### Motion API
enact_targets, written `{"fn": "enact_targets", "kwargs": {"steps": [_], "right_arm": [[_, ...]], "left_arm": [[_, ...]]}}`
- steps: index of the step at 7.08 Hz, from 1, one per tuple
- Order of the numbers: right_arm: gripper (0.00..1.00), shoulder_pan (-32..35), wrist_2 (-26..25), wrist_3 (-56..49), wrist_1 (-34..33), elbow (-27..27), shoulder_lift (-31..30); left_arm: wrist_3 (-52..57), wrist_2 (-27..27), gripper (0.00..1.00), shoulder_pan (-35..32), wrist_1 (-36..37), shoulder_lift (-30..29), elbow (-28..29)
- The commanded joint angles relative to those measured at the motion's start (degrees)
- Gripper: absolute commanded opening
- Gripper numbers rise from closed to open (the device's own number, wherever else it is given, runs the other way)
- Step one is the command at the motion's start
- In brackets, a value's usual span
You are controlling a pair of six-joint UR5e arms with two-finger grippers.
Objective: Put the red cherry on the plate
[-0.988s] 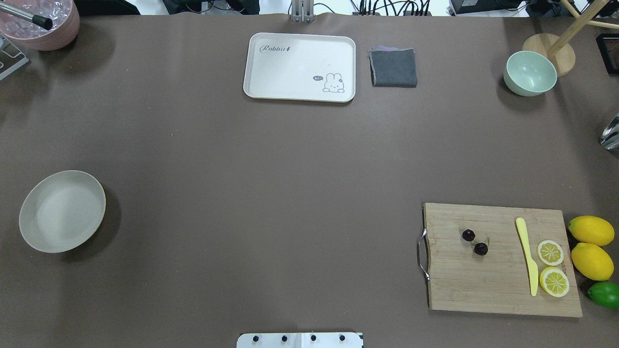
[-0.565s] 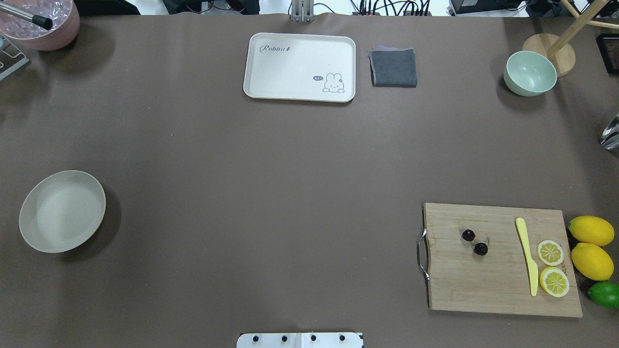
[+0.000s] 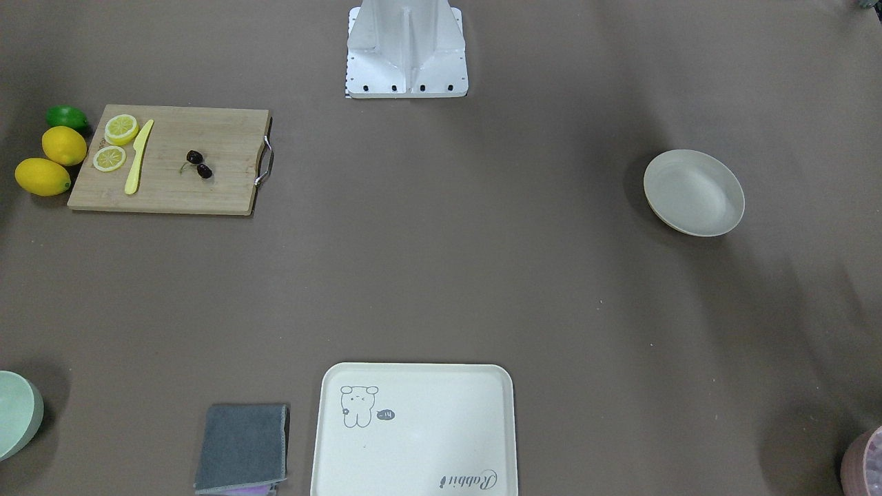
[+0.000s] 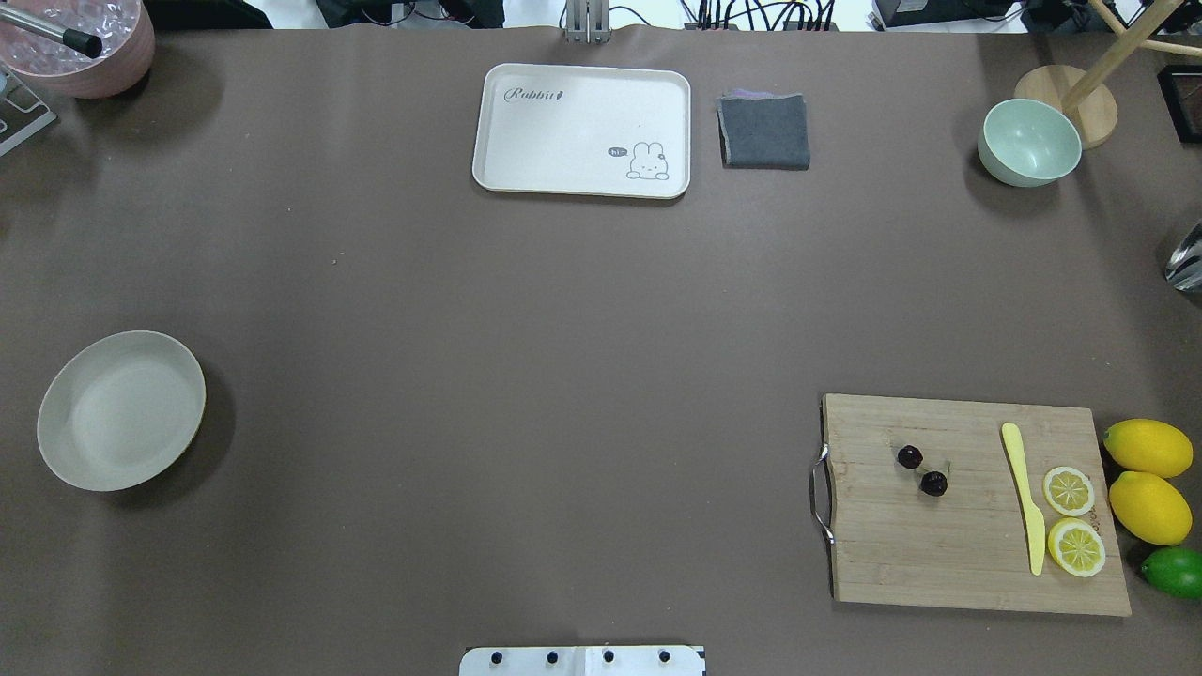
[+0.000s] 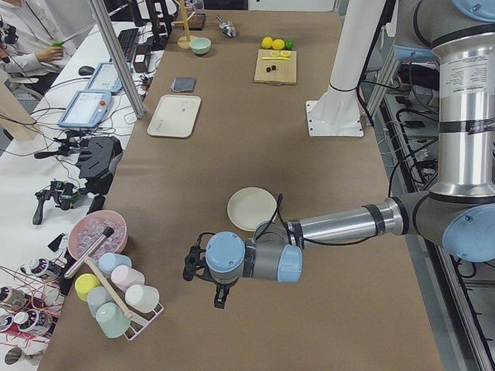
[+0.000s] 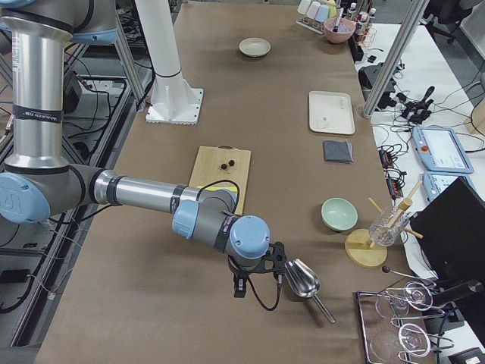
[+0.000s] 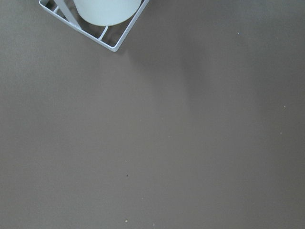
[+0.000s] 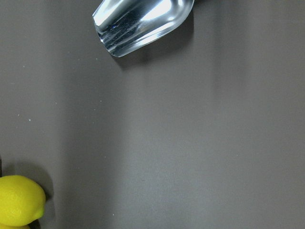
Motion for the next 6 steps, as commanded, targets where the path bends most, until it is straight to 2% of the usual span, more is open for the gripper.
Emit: {"fn": "enact_targets", "kwargs": {"steps": [1,3,6], "right_arm": [[1.00,-0.02,0.22,0.06,-0.12,0.50,-1.75],[1.00,-0.02,0.04,0.06,-0.21,0.24,-2.27],[1.00,-0.02,-0.66,0.06,-0.12,0.15,-3.15]], "left_arm": [[-7.38,-6.87,0.99,1.93,-0.24,2.47,-5.79],[-7.78,-15.45,0.99,5.62,-0.59,5.55,-7.59],[-9.53,-13.83,0.99,14.57,-0.95,4.94,-7.33]]}}
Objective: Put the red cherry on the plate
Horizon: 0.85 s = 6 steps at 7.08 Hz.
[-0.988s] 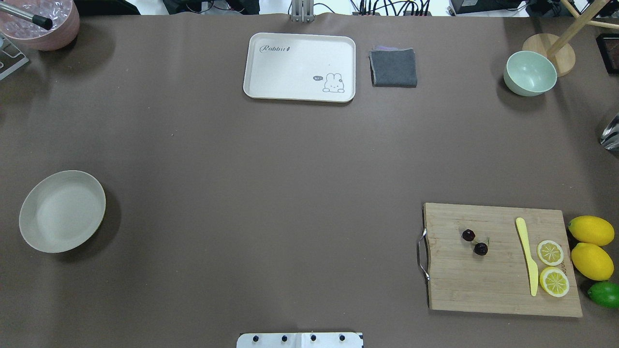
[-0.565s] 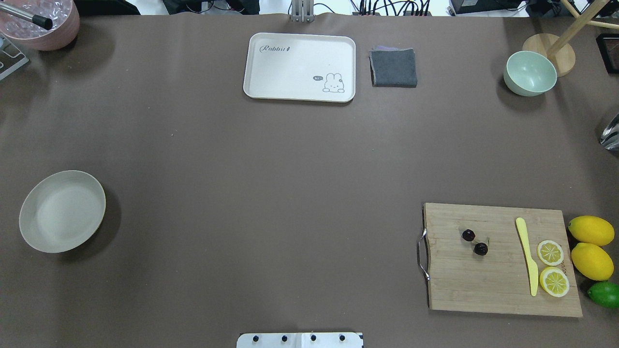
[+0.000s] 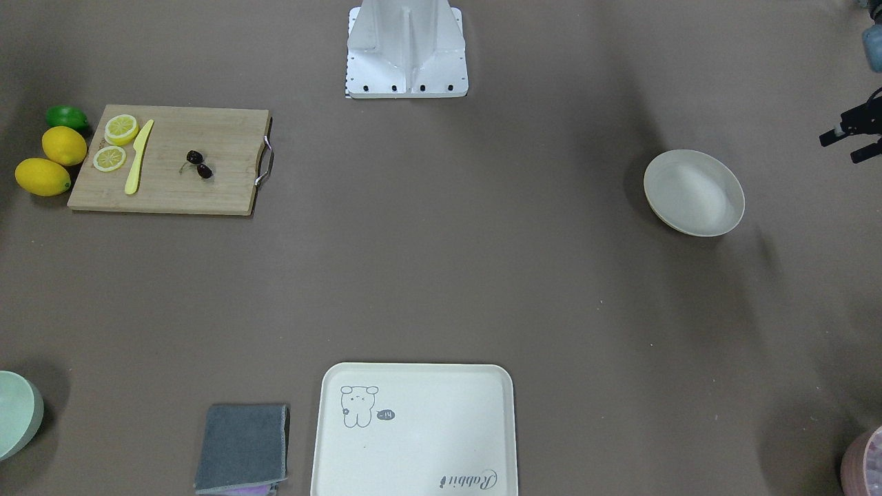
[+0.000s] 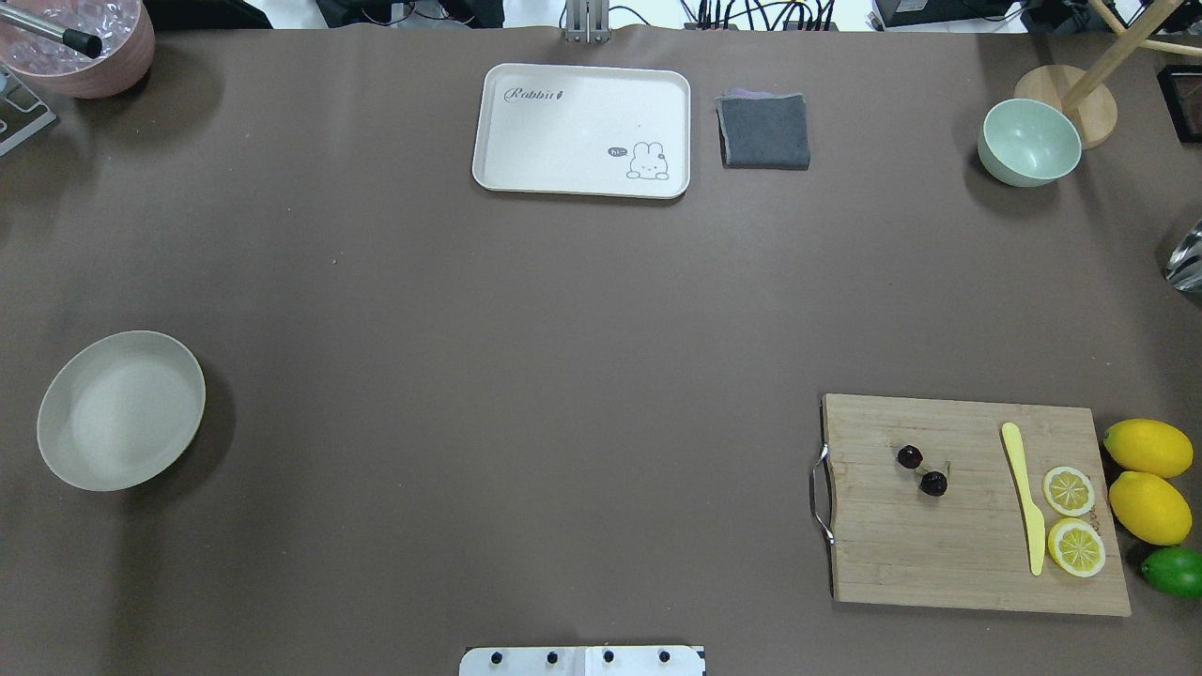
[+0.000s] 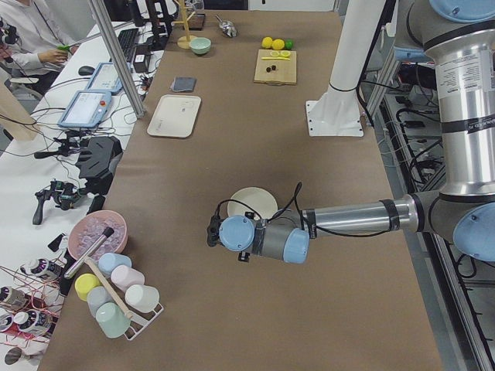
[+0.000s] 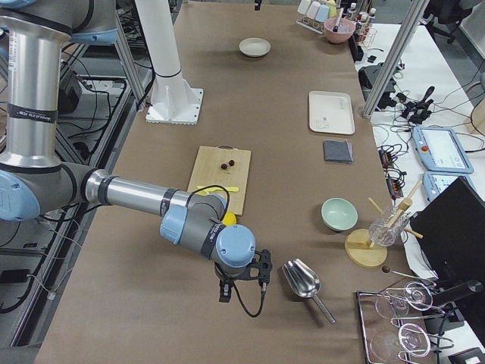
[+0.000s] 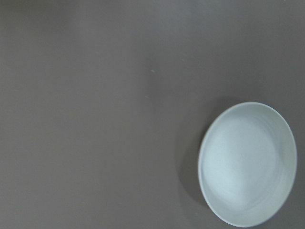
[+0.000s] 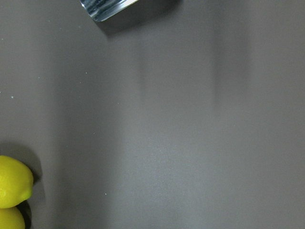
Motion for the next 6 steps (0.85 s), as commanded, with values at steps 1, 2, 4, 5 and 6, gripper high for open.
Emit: {"fn": "enact_targets", "kwargs": {"steps": [1,2,4,5,6], "right_arm": [[1.00,0.00,0.02,0.00,-0.11,0.02,-0.48],[1.00,0.00,0.02,0.00,-0.11,0.02,-0.48],[1.00,0.00,0.02,0.00,-0.02,-0.07,-0.57],[1.00,0.00,0.02,0.00,-0.02,-0.07,-0.57],[1.00,0.00,0.02,0.00,-0.02,-0.07,-0.57]], "left_arm": [[-1.22,2.52,0.99,5.09,-2.61,-0.09,0.73],[-1.75,3.15,0.99,6.24,-6.46,-0.35,4.04],[-9.16,4.30,0.98,10.18,-16.73,-3.41,10.90],[-13.57,4.65,0.98,12.12,-22.44,-4.38,13.71],[-22.06,4.74,0.98,13.96,-26.24,-5.52,13.91]]}}
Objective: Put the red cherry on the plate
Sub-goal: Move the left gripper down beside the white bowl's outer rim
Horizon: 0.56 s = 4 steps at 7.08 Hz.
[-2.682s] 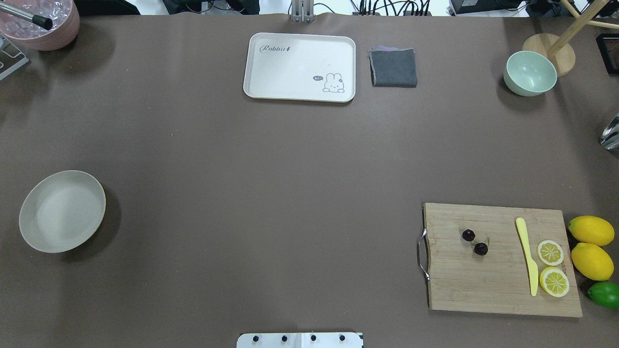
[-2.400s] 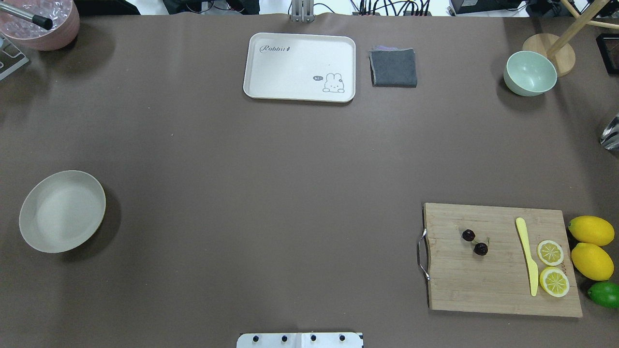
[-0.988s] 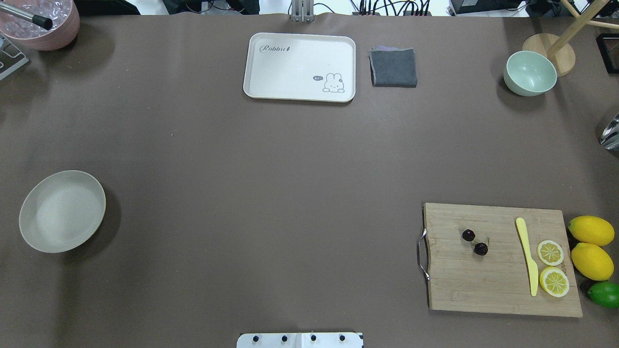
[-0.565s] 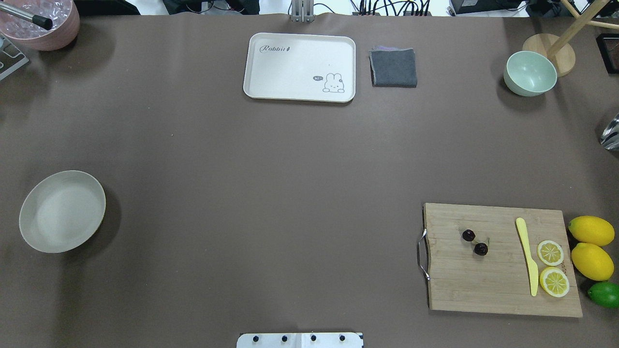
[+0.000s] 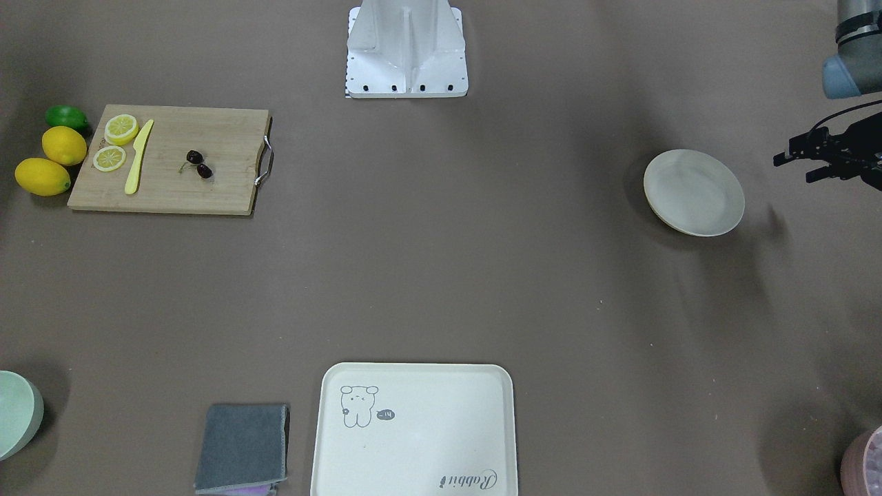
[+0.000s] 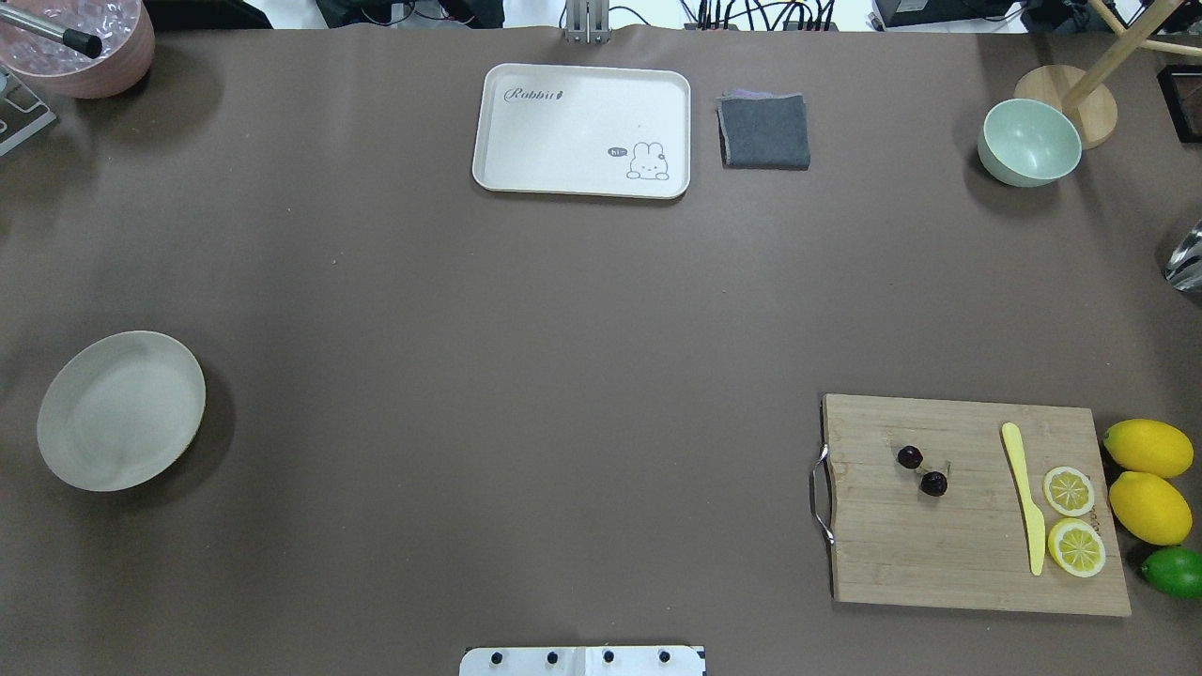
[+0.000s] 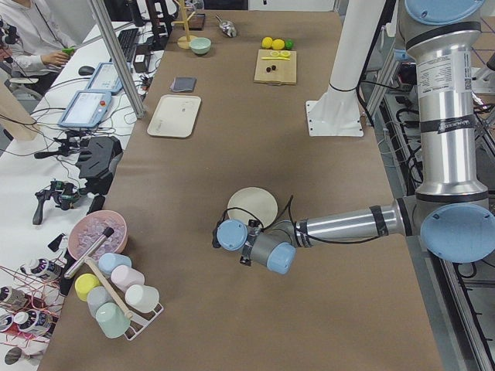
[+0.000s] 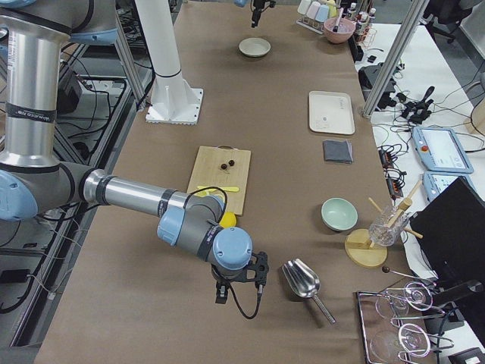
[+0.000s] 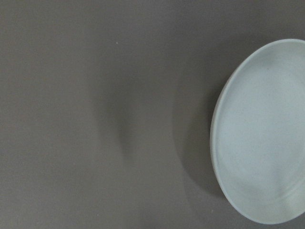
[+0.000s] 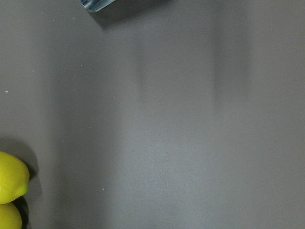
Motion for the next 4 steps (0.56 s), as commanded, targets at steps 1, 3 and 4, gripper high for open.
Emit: {"fn": "enact_targets", "kwargs": {"steps": [1,3,4], "right_arm": [[1.00,0.00,0.01,0.00,-0.08,-0.01,-0.10],[1.00,0.00,0.01,0.00,0.00,-0.01,-0.45],[1.00,0.00,0.01,0.00,0.09,-0.01,-0.46]], "left_arm": [[-14.53,1.47,0.98,3.76,-10.35,-1.52,1.65],[-21.86,4.98,0.98,7.27,-17.75,-1.52,2.70],[-23.01,5.61,0.98,8.51,-20.22,-1.61,3.75]]}}
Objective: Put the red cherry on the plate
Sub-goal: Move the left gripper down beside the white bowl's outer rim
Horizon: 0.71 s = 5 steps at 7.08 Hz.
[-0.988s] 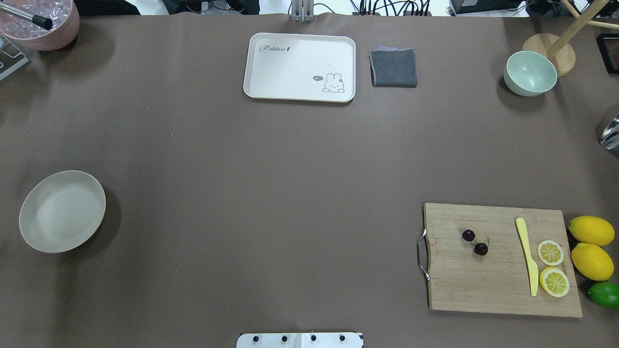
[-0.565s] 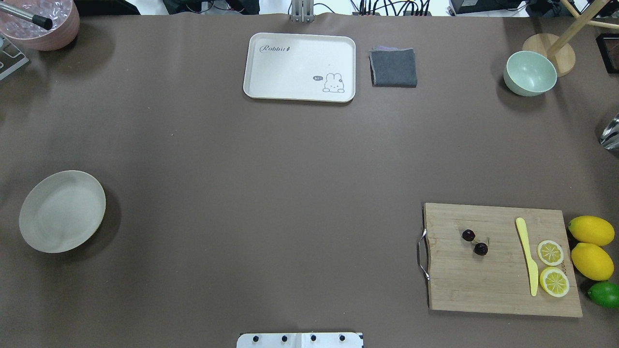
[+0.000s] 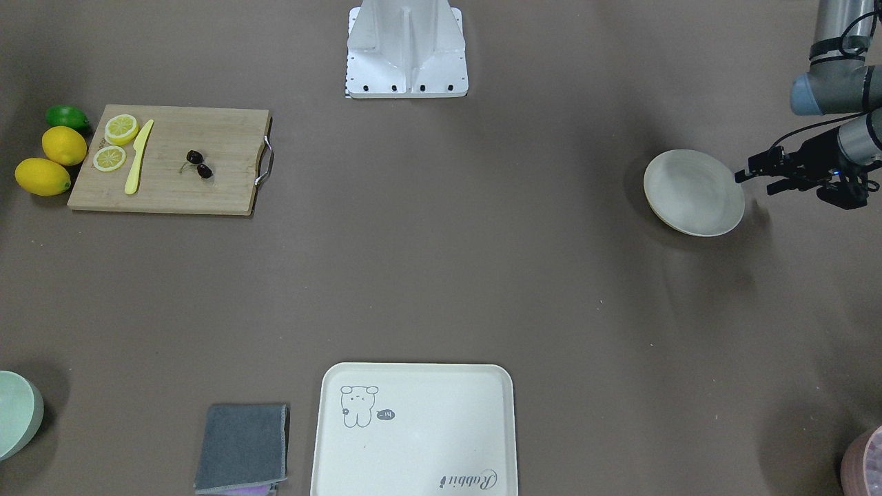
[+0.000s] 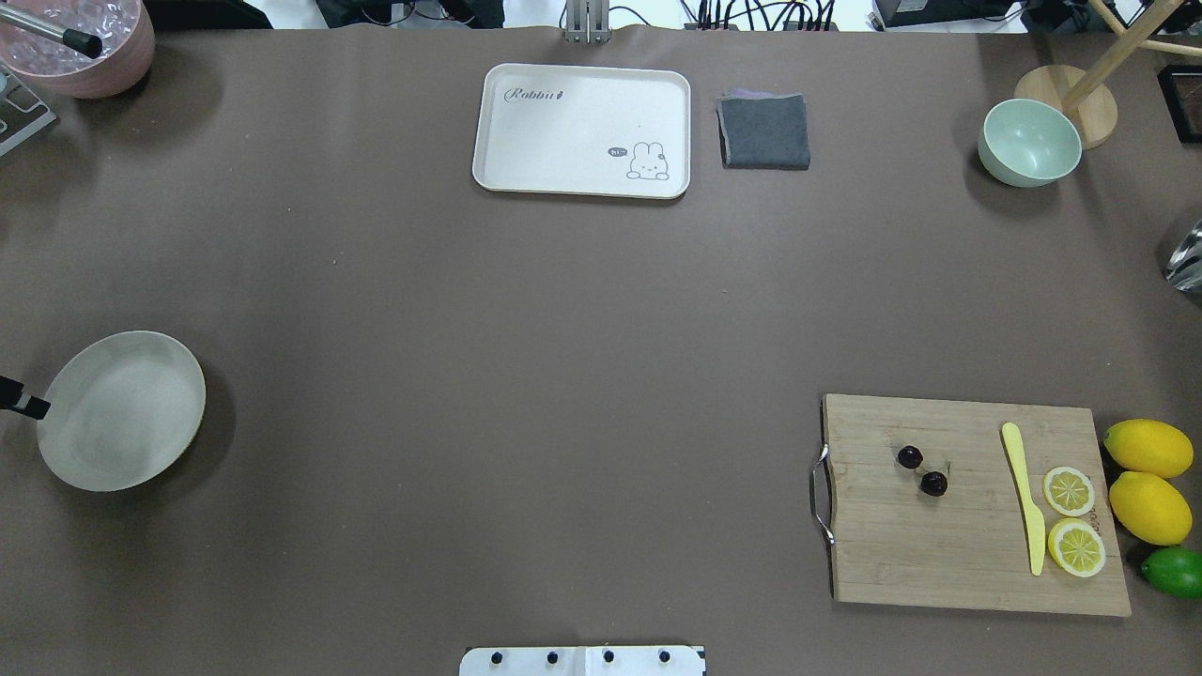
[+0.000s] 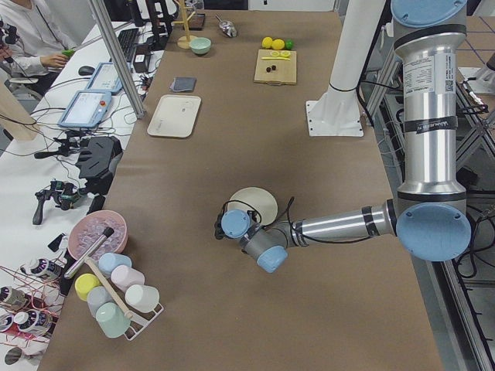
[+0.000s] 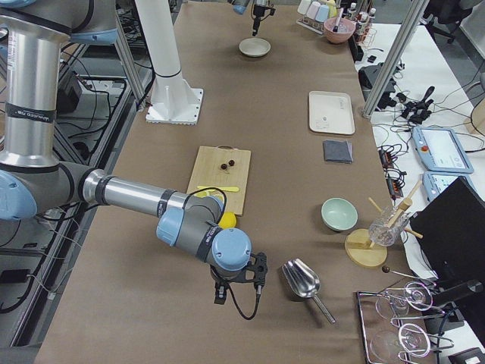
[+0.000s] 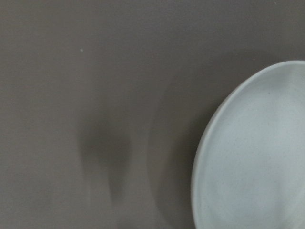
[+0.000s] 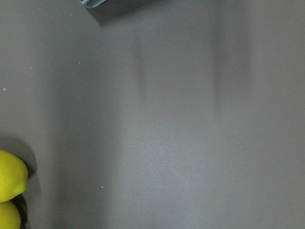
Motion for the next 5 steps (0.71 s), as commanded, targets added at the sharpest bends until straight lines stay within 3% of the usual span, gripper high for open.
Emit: {"fn": "enact_targets", "kwargs": {"steps": [1,3,4,5], "right_arm": [[1.00,0.00,0.00,0.00,0.01,0.03,-0.11],[1.00,0.00,0.09,0.00,0.01,0.03,-0.20],[1.00,0.00,0.18,0.00,0.01,0.03,-0.29],[1.00,0.09,0.18,0.00,0.01,0.12,-0.29]], "left_arm": [[-3.59,1.46,0.97,2.21,-5.68,-0.01,1.34],[-6.04,3.31,0.73,3.17,-8.58,0.26,1.86],[-9.98,3.31,0.49,4.05,-10.25,0.08,1.86],[-13.15,3.31,0.44,4.23,-12.01,-0.01,1.78]]}}
